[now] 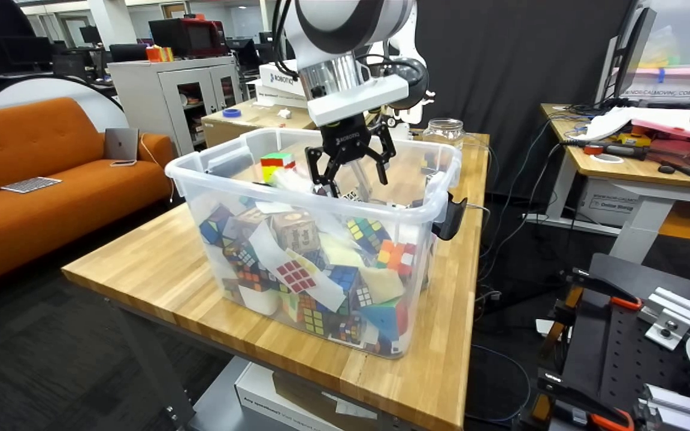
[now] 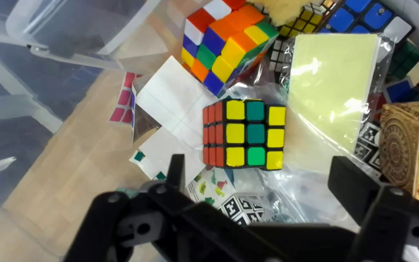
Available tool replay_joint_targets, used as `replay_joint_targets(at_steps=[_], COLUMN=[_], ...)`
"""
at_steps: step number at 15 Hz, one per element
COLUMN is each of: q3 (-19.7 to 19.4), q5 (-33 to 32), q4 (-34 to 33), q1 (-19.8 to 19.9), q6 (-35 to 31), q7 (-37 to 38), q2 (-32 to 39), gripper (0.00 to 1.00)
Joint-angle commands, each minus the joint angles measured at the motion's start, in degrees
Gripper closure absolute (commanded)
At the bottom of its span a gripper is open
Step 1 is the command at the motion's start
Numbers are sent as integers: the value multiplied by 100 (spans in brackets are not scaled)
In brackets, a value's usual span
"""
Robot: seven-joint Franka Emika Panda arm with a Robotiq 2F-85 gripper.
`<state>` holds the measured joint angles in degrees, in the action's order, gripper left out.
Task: Remove one Rubik's cube from the container on the left and put it on the table
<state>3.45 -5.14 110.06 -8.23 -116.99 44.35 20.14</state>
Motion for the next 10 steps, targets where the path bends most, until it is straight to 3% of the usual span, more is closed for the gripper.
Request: replay_joint_targets(at_steps=[1,6,10], q3=[-139,-268,-372], q5=[-205,-491,-639], q4=[-369,-661,-531], q1=[-187,-403,-449], q6=[184,465,832], q7=[23,80,120], q2=[371,751,613], gripper=[0,0,0])
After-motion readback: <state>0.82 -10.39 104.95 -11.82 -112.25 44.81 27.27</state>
